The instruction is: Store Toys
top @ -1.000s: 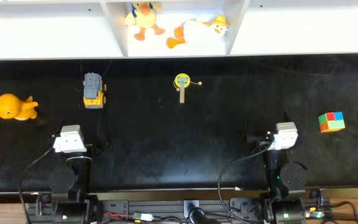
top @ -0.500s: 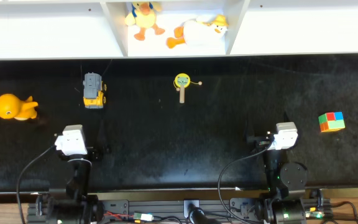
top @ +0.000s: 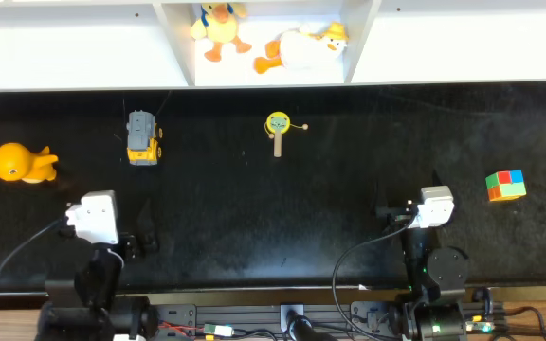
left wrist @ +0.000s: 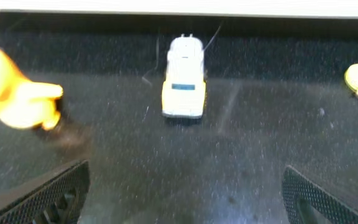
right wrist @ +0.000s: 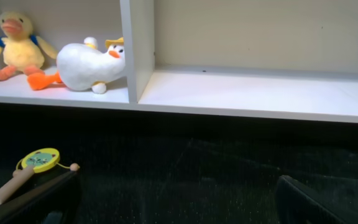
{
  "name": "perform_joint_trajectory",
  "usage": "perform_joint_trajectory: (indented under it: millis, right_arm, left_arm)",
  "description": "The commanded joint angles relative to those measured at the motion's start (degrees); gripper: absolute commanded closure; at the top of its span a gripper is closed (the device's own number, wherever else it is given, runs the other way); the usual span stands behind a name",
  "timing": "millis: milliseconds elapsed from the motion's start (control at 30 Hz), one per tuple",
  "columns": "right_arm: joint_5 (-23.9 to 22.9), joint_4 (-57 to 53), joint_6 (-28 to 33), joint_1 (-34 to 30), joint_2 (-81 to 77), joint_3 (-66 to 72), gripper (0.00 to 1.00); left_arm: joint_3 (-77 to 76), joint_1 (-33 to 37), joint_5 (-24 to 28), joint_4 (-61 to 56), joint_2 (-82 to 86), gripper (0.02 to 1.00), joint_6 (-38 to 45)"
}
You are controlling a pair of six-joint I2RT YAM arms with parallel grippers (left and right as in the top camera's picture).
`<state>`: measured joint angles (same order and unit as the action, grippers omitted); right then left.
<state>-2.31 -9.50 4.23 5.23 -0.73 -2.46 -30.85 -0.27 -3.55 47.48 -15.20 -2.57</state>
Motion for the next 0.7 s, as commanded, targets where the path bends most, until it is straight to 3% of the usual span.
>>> perform_joint_trajectory:
  millis: [33, 500, 700]
  right_arm:
    - [0.3, 0.3, -0.4, -0.4, 0.5, 0.0, 0.007]
    - [0.3, 0.3, -0.4, -0.4, 0.5, 0.0, 0.005]
    - [0.3, 0.3, -0.4, -0.4, 0.5, 0.0, 0.005]
  left_arm:
    - [-6.5, 4.6, 1.6, 3.6, -4.0, 0.023, 1.1]
    - [-12.3, 17.7, 5.7, 3.8, -16.3, 0.025, 3.4]
    - [-16.5, 26.6, 13.0, 3.5, -22.4, 0.025, 11.9]
